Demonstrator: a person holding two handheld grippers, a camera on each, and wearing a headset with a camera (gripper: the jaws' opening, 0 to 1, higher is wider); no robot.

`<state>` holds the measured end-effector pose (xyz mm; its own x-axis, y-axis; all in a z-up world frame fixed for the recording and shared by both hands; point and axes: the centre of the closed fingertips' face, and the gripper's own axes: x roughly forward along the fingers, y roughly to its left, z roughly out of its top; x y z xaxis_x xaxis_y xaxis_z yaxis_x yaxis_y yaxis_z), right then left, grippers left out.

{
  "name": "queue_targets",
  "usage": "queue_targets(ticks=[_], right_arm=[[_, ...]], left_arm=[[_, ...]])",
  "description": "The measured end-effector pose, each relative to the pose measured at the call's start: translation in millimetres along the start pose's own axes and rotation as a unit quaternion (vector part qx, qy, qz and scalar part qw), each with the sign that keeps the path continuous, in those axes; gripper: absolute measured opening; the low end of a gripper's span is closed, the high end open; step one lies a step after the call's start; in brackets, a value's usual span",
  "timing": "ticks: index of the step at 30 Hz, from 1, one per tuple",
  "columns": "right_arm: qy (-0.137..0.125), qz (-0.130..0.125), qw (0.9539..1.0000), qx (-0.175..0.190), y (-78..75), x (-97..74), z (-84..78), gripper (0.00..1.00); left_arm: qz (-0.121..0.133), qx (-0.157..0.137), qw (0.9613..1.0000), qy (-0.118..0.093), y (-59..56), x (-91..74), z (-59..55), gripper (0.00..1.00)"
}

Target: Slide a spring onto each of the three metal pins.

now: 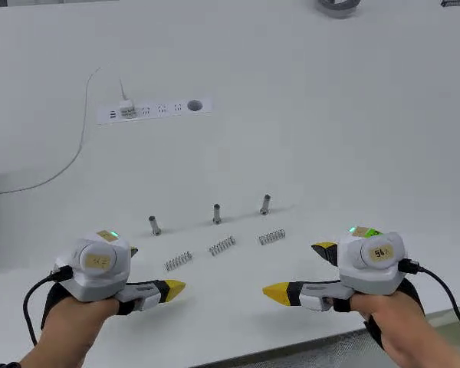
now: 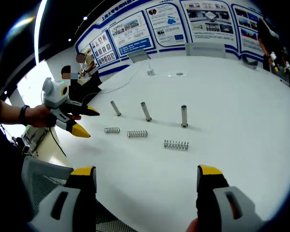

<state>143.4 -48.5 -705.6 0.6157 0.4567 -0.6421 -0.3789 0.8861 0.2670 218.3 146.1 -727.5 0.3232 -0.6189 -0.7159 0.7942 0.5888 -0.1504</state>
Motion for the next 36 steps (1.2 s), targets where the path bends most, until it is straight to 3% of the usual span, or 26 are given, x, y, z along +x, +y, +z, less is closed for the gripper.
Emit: queue_targets(ticks=[19, 27, 36], right_arm=[[-0.002, -0.008, 0.9999, 0.008, -3.3, -4.8, -2.9, 0.87], [-0.002, -0.009, 0.9999, 0.01, -4.1, -4.2, -2.9, 0.87], [0.003, -0.007, 0.9999, 0.011, -2.4, -2.9, -5.5, 0.86]], left_arm=[[-0.007, -0.018, 0.9998, 0.011, 2.7, 29.3, -1.2, 0.63], [-0.005, -0.008, 0.9998, 0.018, 4.2, 34.0, -5.5, 0.56], [-0.011, 0.025, 0.9995, 0.019, -2.2, 37.8, -8.4, 0.38]])
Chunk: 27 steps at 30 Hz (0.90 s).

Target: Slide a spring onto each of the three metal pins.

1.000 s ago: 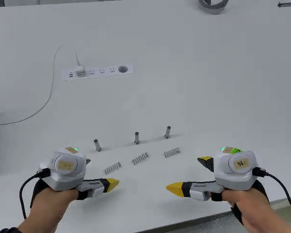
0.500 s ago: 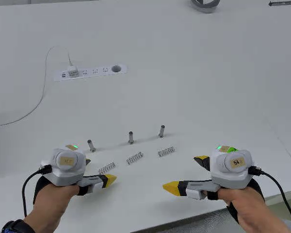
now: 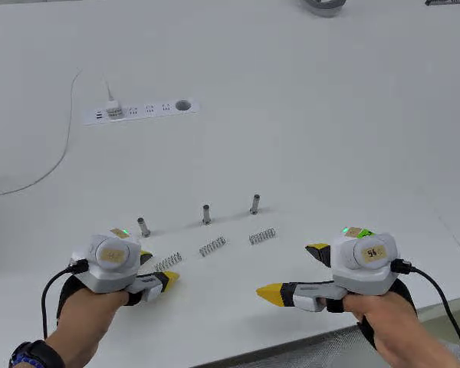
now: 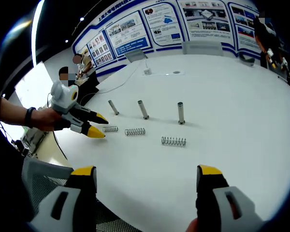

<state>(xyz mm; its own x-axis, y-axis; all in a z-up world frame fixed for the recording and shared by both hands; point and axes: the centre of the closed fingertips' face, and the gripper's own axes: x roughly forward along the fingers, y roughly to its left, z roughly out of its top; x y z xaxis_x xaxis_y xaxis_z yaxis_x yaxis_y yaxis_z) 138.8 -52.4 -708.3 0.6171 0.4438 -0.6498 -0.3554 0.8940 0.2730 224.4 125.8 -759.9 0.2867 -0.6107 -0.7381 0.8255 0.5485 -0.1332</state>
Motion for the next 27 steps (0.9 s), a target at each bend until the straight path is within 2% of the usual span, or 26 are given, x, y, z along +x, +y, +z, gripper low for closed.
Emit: queue_targets(ticks=[9, 14, 21, 24, 25, 27], right_arm=[[-0.001, 0.0, 1.0, 0.001, -0.1, -0.6, 0.9, 0.86], [0.0, -0.001, 1.0, 0.001, -0.4, -0.7, 0.1, 0.86], [0.0, 0.003, 1.0, 0.0, 2.5, 1.0, -0.1, 0.85], [-0.001, 0.004, 1.0, 0.0, 3.7, 1.1, 0.7, 0.85], [0.0, 0.004, 1.0, 0.001, 3.7, 1.4, 0.4, 0.85], [0.001, 0.006, 1.0, 0.001, 4.9, 1.8, 0.3, 0.85]], left_arm=[[0.002, 0.013, 0.9999, 0.003, -0.8, 4.5, -1.8, 0.28], [0.014, 0.046, 0.9986, 0.023, 2.3, 6.9, -6.6, 0.25], [0.027, 0.047, 0.9984, 0.018, 8.9, 7.4, -5.6, 0.13], [0.024, 0.043, 0.9986, 0.018, 7.8, 7.6, -4.5, 0.11], [0.019, 0.03, 0.9992, 0.018, 6.2, 7.6, -4.6, 0.11], [0.019, 0.027, 0.9993, 0.02, 5.5, 7.1, -5.7, 0.11]])
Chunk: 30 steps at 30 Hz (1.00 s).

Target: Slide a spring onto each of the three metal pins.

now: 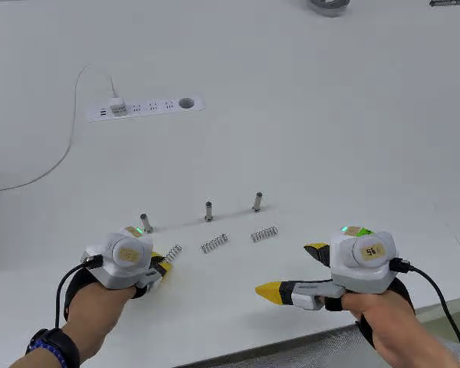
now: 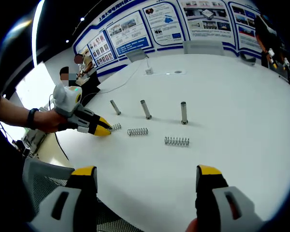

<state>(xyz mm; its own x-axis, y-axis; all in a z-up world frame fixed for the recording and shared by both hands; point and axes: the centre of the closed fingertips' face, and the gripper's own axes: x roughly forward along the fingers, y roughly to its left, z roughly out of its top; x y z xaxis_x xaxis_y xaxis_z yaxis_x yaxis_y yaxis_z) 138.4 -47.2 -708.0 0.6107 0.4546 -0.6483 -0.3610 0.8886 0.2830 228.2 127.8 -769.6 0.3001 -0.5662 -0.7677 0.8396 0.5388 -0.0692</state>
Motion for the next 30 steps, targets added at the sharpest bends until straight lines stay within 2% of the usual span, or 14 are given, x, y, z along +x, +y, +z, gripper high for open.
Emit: queue_targets(ticks=[5, 13, 21, 26, 30], right_arm=[[-0.005, 0.003, 1.0, -0.001, 2.5, -0.3, 3.2, 0.85], [-0.004, 0.007, 1.0, 0.0, 4.6, -0.8, 2.4, 0.84], [-0.01, 0.02, 0.9997, 0.0, 11.1, 0.0, 5.8, 0.8], [-0.011, 0.028, 0.9996, 0.004, 14.2, 1.2, 5.6, 0.77], [-0.01, 0.035, 0.9993, 0.008, 17.5, 1.0, 5.2, 0.69]], left_arm=[[-0.004, -0.006, 1.0, 0.001, -5.7, -3.7, -0.7, 0.11], [-0.01, -0.016, 0.9997, -0.014, -13.6, -12.3, 8.4, 0.11], [-0.027, -0.017, 0.999, -0.032, -28.7, -21.6, 24.3, 0.11], [-0.033, -0.015, 0.9986, -0.039, -34.4, -25.1, 32.5, 0.11], [-0.039, -0.011, 0.9981, -0.045, -41.9, -28.8, 40.6, 0.11]])
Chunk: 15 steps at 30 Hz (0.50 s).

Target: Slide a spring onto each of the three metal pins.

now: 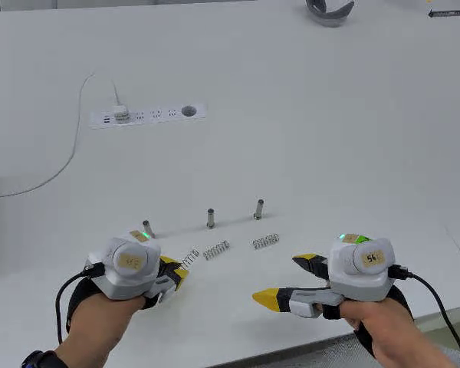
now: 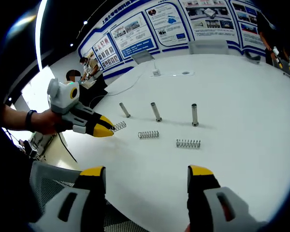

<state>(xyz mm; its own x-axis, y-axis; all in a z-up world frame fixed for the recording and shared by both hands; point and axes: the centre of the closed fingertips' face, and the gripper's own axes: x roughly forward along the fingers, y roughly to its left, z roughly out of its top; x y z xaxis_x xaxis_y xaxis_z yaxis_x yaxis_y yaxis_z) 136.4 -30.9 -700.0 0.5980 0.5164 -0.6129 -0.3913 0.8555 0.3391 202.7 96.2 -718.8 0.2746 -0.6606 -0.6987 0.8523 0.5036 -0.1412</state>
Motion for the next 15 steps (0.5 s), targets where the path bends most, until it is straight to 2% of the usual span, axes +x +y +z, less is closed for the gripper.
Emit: queue_targets(ticks=[3, 15], right_arm=[[-0.004, -0.005, 1.0, -0.002, -1.1, 0.9, 2.0, 0.73], [-0.024, 0.002, 0.9995, 0.021, -1.5, 1.6, 11.2, 0.72]], left_arm=[[-0.007, 0.005, 1.0, -0.003, -7.8, -0.3, 4.4, 0.11], [-0.046, 0.044, 0.9979, -0.011, -46.8, 1.4, 20.8, 0.11]])
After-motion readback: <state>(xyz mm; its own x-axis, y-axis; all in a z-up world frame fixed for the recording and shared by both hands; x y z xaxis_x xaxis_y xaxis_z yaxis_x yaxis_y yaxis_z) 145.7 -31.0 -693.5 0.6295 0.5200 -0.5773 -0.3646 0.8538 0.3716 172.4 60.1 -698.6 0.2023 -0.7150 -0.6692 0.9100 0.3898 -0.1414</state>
